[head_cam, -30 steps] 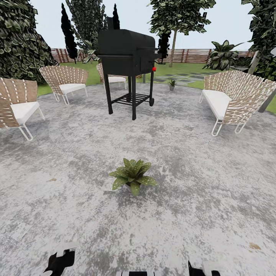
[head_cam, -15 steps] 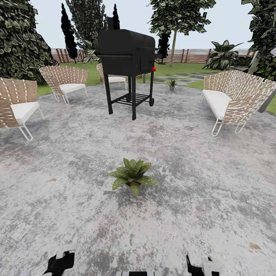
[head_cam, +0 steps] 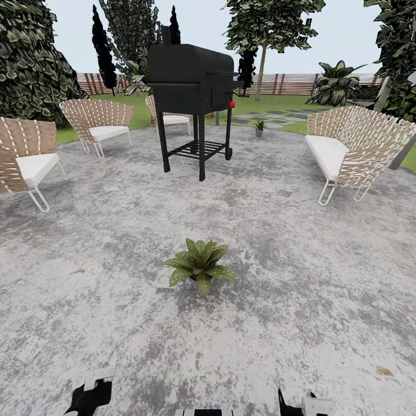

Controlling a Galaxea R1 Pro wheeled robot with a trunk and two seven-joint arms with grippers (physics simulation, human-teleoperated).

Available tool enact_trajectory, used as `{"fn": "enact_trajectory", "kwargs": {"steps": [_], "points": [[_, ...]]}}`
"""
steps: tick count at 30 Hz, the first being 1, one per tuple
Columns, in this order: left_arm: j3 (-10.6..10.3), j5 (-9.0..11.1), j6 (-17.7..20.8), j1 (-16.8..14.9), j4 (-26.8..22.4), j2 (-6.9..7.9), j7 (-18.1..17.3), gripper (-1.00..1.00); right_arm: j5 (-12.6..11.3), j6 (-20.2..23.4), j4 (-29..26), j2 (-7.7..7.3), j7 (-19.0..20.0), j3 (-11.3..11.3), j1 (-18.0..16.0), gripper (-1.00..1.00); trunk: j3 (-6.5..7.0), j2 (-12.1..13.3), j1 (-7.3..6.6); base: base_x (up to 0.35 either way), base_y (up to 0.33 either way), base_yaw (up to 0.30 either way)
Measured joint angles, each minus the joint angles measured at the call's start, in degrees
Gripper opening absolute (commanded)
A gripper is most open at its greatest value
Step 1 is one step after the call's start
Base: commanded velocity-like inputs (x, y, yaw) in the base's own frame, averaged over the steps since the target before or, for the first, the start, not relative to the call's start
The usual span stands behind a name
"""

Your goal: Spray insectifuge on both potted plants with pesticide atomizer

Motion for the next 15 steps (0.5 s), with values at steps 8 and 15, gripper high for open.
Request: {"fn": "enact_trajectory", "kwargs": {"steps": [8,15], "points": [[-0.1,0.1,0.0,0.0,-0.1,0.09,0.0,-1.0,0.0,0.0,4.9,0.02,-0.1,0.0,0.0,1.0,0.0,0.0,0.0,0.0,0.0,0.0],[-0.1,0.1,0.0,0.0,-0.1,0.02,0.0,-1.0,0.0,0.0,5.0,0.01,-0.1,0.0,0.0,1.0,0.0,0.0,0.0,0.0,0.0,0.0]]}}
